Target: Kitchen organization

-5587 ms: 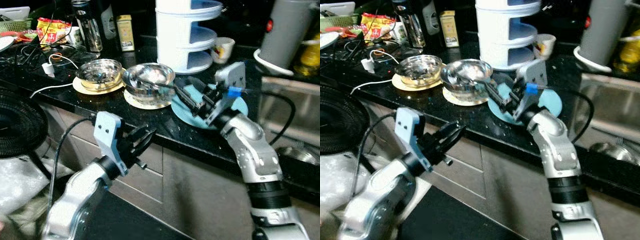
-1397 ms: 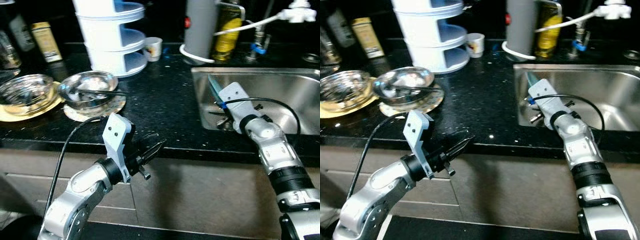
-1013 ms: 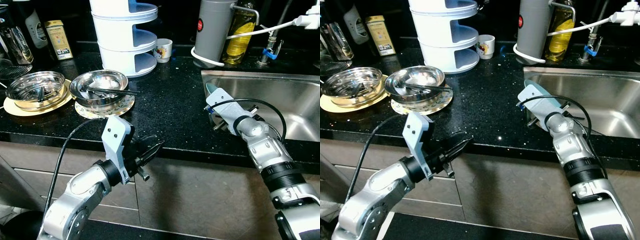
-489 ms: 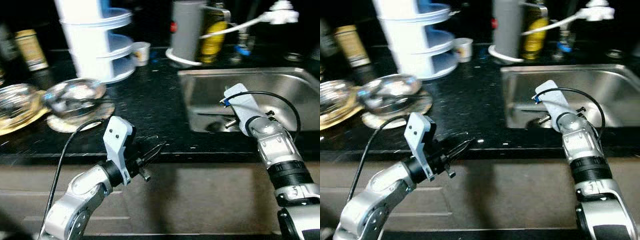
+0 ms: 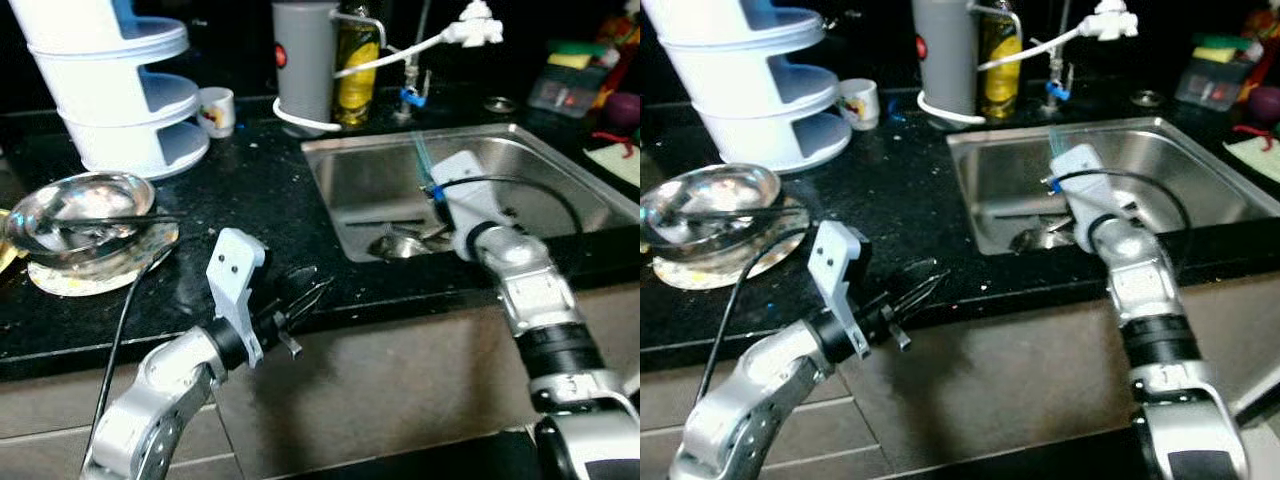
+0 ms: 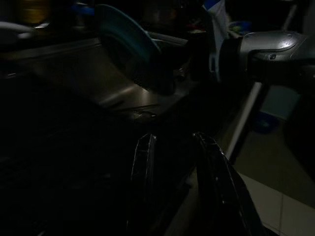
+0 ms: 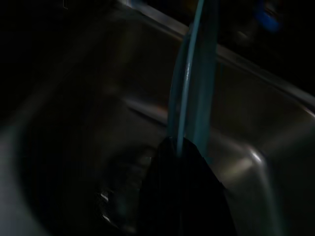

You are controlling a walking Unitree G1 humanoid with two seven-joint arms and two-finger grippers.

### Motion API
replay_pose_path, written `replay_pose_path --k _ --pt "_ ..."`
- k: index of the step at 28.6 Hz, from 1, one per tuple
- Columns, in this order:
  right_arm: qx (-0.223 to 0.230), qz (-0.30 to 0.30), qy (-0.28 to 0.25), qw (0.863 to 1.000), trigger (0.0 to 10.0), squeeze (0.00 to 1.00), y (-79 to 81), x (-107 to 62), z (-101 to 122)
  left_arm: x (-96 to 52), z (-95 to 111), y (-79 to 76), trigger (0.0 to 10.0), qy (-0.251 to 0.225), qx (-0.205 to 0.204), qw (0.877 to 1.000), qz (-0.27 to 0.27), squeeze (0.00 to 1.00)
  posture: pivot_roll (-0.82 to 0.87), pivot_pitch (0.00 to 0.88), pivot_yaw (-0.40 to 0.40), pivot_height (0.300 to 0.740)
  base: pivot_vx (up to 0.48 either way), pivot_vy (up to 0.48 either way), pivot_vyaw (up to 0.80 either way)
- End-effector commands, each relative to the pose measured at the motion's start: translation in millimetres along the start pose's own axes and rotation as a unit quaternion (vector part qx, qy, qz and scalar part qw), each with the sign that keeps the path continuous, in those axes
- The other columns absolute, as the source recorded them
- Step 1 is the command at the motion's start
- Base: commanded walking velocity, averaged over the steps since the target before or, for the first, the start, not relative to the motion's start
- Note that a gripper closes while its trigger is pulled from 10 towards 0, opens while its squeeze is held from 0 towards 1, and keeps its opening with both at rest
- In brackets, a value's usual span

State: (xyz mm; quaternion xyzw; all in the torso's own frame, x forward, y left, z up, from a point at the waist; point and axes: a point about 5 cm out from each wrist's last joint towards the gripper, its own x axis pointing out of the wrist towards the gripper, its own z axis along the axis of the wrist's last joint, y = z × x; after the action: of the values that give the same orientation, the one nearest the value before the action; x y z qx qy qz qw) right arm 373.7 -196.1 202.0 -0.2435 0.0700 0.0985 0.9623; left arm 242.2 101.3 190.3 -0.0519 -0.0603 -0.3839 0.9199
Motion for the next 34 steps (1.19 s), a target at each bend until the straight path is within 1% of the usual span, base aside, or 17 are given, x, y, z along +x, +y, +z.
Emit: replay_pose_path --k 1,4,5,6,8,13,19,20,21,23,24,25,29,30,31,32,34 --pt "-0.008 -0.003 -0.009 1.0 10.0 0.0 -1.4 -0.4 2 -1.1 -1 1.6 10.0 0.003 0.006 1.0 0.006 0.0 0.04 0.0 -0.007 0.74 0.0 0.0 0.0" --pt "-0.019 -0.003 0.001 1.0 10.0 0.0 -0.5 1.4 -1 -1.2 -1 1.9 10.0 0.002 0.006 1.0 0.008 0.0 0.04 0.0 -0.009 0.74 0.0 0.0 0.0" --pt "-0.034 -0.01 0.021 0.999 10.0 0.0 -1.3 2.4 -6 -1.1 -2 1.7 10.0 0.003 0.006 1.0 0.007 0.0 0.04 0.0 -0.009 0.74 0.0 0.0 0.0" --pt "-0.053 -0.032 0.066 0.996 10.0 0.0 -5.4 3.5 -15 -0.9 -2 1.5 10.0 0.002 0.006 1.0 0.007 0.0 0.04 0.0 -0.009 0.74 0.0 0.0 0.0" --pt "-0.055 -0.042 0.084 0.994 10.0 0.0 -7.2 3.6 -20 -0.8 -2 1.4 10.0 0.002 0.006 1.0 0.007 0.0 0.04 0.0 -0.009 0.74 0.0 0.0 0.0" --pt "-0.052 -0.05 0.107 0.992 10.0 0.0 -8.8 3.2 -27 -0.1 -2 0.8 10.0 0.002 0.006 1.0 0.005 0.0 0.05 0.0 -0.01 0.74 0.0 0.0 0.0" --pt "-0.03 -0.015 0.121 0.992 10.0 0.0 0.4 4.2 -33 0.4 -2 0.8 10.0 0.003 0.007 1.0 0.003 0.0 0.05 0.0 -0.014 0.74 0.0 0.0 0.0" --pt "-0.011 -0.008 0.123 0.992 10.0 0.05 2.4 4.3 -34 0.2 -1 1.3 10.0 0.002 0.008 1.0 0.005 0.0 0.05 0.0 -0.014 0.74 0.0 0.0 0.0" --pt "0.004 -0.002 0.123 0.992 10.0 0.26 3.7 4.5 -34 0.2 -1 1.7 10.0 0.002 0.009 1.0 0.006 0.0 0.05 0.0 -0.013 0.74 0.0 0.0 0.0" --pt "0.004 -0.002 0.123 0.992 10.0 0.26 3.7 4.5 -34 0.2 -1 1.7 10.0 0.002 0.009 1.0 0.006 0.0 0.05 0.0 -0.013 0.74 0.0 0.0 0.0" --pt "0.014 0.002 0.123 0.992 10.0 0.82 4.6 4.5 -34 0.1 -1 1.9 10.0 0.002 0.009 1.0 0.007 0.0 0.05 0.0 -0.013 0.74 0.0 0.0 0.0" --pt "0.019 -0.004 0.115 0.993 10.0 1.0 3.3 4.8 -32 0.1 -1 1.9 10.0 0.003 0.012 1.0 0.008 0.0 0.04 0.0 -0.01 0.74 0.0 0.0 0.0" --pt "0.037 -0.022 0.091 0.995 10.0 1.0 -0.3 6.0 -25 0.6 -2 3.6 10.0 0.002 0.025 1.0 0.019 0.0 0.04 0.0 -0.01 0.74 0.0 0.0 0.0" --pt "0.055 -0.022 0.068 0.996 10.0 0.75 -1.2 6.5 -19 1.2 -1 5.9 10.0 0.004 0.03 0.999 0.027 0.0 0.04 0.0 -0.009 0.74 0.0 0.0 0.0" --pt "0.081 -0.024 0.034 0.996 10.0 0.34 -2.5 6.8 -10 1.7 -1 8.4 10.0 0.005 0.033 0.999 0.035 0.0 0.04 0.0 -0.005 0.74 0.0 0.0 0.0" --pt "0.119 -0.013 -0.016 0.993 10.0 0.0 -2.3 5.9 3 2.1 -1 11.2 10.0 0.006 0.037 0.998 0.045 0.0 0.04 0.0 -0.004 0.74 0.0 0.0 0.0" --pt "0.2 0.021 -0.112 0.973 10.0 0.0 -0.7 0.3 25 2.9 1 15.0 10.0 0.004 0.041 0.997 0.06 0.0 0.04 0.0 -0.004 0.74 0.0 0.0 0.0"
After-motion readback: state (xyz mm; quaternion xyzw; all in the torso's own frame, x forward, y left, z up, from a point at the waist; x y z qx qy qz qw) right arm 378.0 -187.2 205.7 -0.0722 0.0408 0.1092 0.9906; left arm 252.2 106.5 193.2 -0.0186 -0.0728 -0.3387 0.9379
